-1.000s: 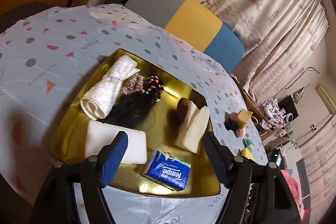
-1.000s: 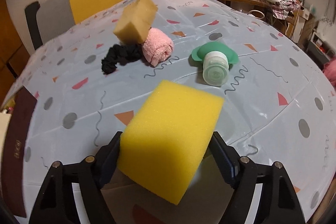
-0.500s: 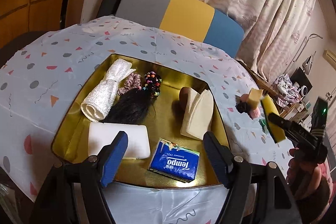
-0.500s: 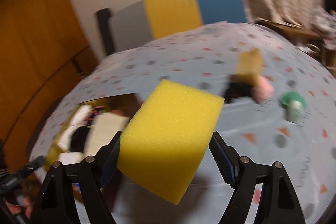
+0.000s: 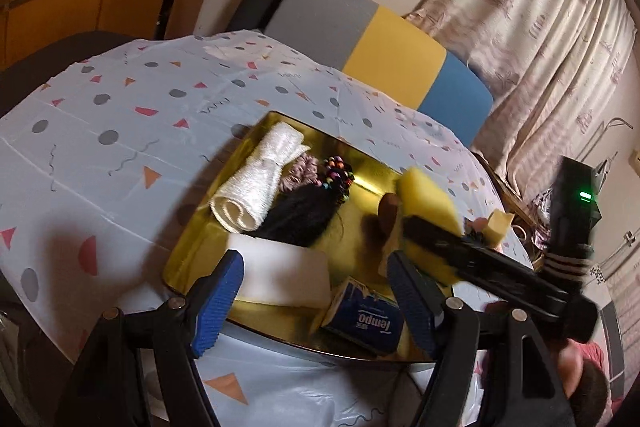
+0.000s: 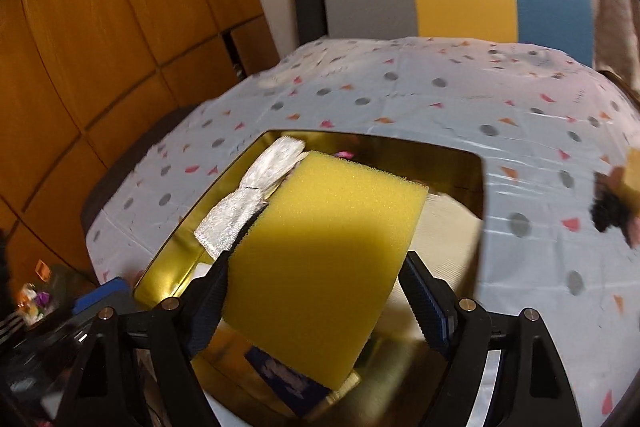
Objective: Organize rigid objects
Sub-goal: 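Lower the yellow sponge into the gold tray and open the right gripper, then move the right gripper to the green-lidded white jar and grasp it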
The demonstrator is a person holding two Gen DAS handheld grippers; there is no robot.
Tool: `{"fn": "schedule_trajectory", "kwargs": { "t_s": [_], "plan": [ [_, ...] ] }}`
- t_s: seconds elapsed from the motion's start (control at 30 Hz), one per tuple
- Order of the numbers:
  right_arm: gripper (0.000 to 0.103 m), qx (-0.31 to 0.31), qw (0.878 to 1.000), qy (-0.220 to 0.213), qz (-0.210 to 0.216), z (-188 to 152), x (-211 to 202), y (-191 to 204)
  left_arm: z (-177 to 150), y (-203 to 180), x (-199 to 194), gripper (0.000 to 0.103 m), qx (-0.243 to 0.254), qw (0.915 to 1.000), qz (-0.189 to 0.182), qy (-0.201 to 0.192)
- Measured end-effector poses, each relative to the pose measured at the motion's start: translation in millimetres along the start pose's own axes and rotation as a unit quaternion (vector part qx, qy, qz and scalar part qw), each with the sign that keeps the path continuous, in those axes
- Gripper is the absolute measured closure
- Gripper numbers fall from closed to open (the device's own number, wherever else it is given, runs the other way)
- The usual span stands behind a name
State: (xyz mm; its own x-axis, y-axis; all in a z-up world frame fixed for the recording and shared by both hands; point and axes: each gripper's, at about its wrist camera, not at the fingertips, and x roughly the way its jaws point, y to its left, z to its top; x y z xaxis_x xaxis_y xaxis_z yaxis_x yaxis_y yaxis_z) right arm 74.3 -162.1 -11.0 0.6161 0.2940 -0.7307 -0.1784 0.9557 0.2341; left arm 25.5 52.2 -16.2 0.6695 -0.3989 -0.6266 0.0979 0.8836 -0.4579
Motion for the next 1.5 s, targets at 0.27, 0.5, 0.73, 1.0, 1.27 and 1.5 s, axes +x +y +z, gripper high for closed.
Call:
{"fn": "schedule_trajectory", "kwargs": {
  "t_s": [0.27,0.5,0.73,1.0,1.27,1.5],
  "plan": [
    [0.021,-0.025,0.998,0.038,-0.039,8.7,56.2,15.3,9.6,10.9,-10.8,0.028,-0.022,0.9996,0.001,-0.016],
    [0.015,-0.018,0.996,0.070,-0.049,9.9,75.5,10.2,7.9,13.1,-9.1,0.028,-0.026,0.9996,0.007,-0.011],
    [0.001,0.005,0.999,-0.001,-0.035,4.3,27.3,6.7,2.8,15.1,-2.5,0.028,-0.033,0.9994,0.009,-0.001],
    [0.001,0.030,0.999,-0.028,0.002,1.2,1.7,1.5,-1.7,8.7,-0.4,0.028,-0.027,0.9996,0.003,0.006],
    [0.001,0.027,0.996,-0.077,-0.037,-9.9,-46.7,-31.0,-12.9,-19.7,8.6,0.028,-0.003,0.9993,-0.026,0.029],
    [0.001,0.098,0.988,-0.074,-0.089,-36.0,-76.4,-111.7,-22.3,-68.6,21.1,0.028,0.056,0.9956,-0.052,0.055]
  ]
}}
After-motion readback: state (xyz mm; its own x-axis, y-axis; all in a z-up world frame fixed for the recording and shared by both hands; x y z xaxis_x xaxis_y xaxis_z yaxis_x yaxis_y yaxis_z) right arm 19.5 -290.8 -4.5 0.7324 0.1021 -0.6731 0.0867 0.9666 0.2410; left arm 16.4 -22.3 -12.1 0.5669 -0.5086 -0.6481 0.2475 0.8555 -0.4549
